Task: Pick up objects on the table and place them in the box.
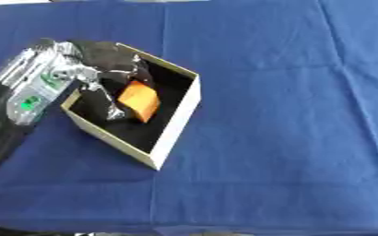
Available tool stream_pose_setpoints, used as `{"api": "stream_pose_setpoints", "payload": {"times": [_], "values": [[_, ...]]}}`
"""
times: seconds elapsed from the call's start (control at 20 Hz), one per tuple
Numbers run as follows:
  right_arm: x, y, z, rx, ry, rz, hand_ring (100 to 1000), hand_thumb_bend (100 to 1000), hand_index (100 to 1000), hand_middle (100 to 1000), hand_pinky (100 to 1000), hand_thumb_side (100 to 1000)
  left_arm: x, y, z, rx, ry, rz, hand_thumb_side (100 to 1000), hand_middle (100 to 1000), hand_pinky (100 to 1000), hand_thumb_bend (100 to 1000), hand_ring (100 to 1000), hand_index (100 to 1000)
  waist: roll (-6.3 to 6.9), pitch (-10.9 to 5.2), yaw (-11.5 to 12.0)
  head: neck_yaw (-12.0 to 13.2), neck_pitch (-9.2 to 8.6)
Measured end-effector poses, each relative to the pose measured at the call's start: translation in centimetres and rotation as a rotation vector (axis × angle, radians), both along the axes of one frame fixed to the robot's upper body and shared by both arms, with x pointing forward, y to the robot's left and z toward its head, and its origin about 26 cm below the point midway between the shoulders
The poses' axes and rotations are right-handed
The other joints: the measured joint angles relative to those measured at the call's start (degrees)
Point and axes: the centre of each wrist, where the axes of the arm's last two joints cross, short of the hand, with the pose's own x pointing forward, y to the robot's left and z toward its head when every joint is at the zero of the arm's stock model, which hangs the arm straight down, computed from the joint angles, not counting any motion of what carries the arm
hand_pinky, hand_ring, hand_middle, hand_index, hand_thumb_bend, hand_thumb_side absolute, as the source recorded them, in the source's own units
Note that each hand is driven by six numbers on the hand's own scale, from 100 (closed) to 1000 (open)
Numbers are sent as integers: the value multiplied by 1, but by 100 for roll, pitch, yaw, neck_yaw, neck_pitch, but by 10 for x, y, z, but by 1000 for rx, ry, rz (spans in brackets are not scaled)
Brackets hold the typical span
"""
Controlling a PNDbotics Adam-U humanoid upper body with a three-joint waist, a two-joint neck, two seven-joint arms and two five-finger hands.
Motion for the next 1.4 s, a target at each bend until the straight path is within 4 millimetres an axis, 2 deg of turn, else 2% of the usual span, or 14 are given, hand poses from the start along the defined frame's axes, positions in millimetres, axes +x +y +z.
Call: {"api": "stream_pose_setpoints", "payload": {"times": [0.05,0.1,0.25,0.45,0.6,0.8,1.05,1.2,1.4], "values": [[0,0,0,0,0,0,710,100,752,671,831,728,0,0,0,1,0,-1,550,874,915,520,920,958,0,0,0,-1,1],[0,0,0,0,0,0,710,100,752,671,831,728,0,0,0,1,-1,-2,566,881,928,565,930,962,0,0,3,-1,2],[0,0,0,0,1,0,710,100,752,671,831,729,-3,-1,4,4,-26,-4,579,884,947,619,943,965,0,0,12,-3,3],[0,0,-1,1,6,-1,710,100,752,670,832,729,-9,0,15,-7,-77,-6,553,868,940,595,935,950,-1,0,40,-4,3],[0,0,-2,3,7,0,711,100,752,670,831,727,-14,4,24,-49,-113,-2,553,851,920,538,917,933,-3,0,42,-6,3],[0,0,-2,4,7,-1,711,100,753,670,832,726,-31,16,55,-211,-198,-4,548,823,879,448,887,913,-18,0,48,-49,2],[0,0,-2,3,5,-3,711,100,753,671,832,725,-50,48,100,-428,-271,62,546,839,894,478,900,922,-18,-2,76,-108,0],[0,-1,-2,5,3,-7,711,100,753,670,832,726,-46,70,112,-457,-311,164,538,844,893,487,904,929,-8,-3,77,-122,-10],[0,-2,-2,6,3,-13,711,100,753,670,832,727,-24,96,108,-469,-336,311,533,860,904,507,920,939,-8,-3,76,-123,-52]]}}
